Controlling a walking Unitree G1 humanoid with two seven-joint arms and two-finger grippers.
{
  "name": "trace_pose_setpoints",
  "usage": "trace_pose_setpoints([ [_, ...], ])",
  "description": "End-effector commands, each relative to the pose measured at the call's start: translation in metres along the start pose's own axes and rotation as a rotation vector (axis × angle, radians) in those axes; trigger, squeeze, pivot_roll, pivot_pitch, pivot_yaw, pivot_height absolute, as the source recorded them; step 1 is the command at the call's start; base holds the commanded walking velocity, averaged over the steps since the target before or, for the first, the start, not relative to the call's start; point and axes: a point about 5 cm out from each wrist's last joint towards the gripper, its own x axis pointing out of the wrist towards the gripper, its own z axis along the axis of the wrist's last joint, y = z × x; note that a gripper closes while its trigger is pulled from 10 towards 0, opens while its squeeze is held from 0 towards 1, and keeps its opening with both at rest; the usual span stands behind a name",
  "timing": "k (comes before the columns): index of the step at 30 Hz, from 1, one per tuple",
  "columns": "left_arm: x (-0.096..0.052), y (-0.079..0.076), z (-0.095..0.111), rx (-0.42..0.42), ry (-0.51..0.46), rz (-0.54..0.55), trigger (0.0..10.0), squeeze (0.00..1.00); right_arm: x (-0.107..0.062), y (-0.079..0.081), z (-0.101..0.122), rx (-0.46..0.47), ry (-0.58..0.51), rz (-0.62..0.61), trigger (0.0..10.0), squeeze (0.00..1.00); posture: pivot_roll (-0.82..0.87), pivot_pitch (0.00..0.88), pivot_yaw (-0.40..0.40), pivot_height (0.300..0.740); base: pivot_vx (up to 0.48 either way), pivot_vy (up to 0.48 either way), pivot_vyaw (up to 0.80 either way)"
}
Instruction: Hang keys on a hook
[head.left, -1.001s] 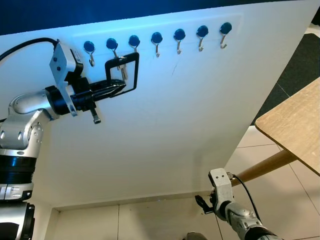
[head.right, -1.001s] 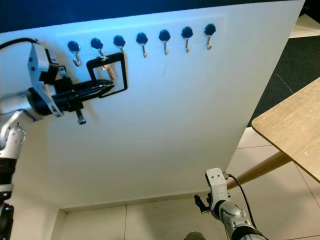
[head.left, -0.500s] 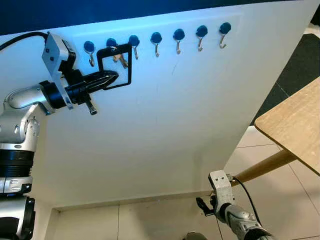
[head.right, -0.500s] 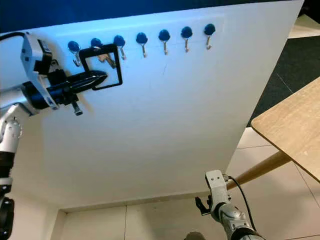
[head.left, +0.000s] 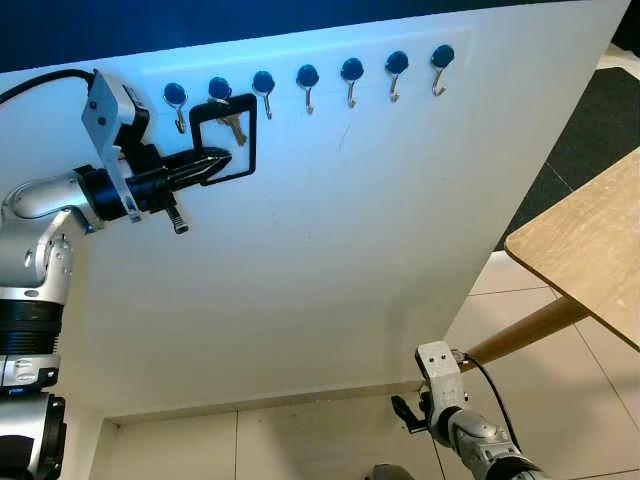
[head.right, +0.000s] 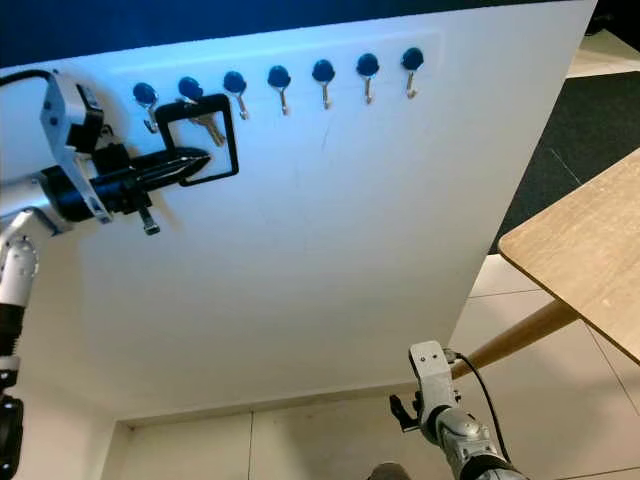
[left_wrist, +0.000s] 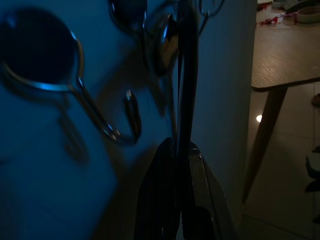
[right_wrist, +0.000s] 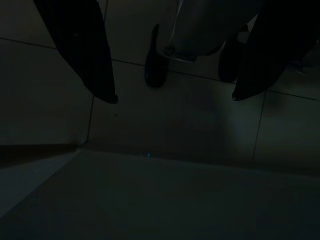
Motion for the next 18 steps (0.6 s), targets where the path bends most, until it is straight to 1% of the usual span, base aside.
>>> trace_pose_setpoints([
  [1,-0.009,0.0004,-0.0083,-0.006,0.089,0.001,10.0,0.0,0.0001,0.0033,-0.0036,-0.001,0.01,0.004,10.0,0.0,-0.1,0.109,0.102,0.74,0.0,0.0,0.0],
  [7,-0.0085,-0.0039,-0.0148,-0.013,0.115,-0.023,10.0,0.0,0.0005,0.0033,-0.0026,-0.006,0.01,0.004,10.0,0.0,-0.1,0.109,0.102,0.74,0.0,0.0,0.0],
  [18,-0.0083,-0.006,-0.0167,-0.01,0.128,-0.038,10.0,0.0,0.001,0.004,-0.0014,-0.011,0.009,0.007,10.0,0.0,-0.1,0.108,0.101,0.74,0.0,0.0,0.0],
])
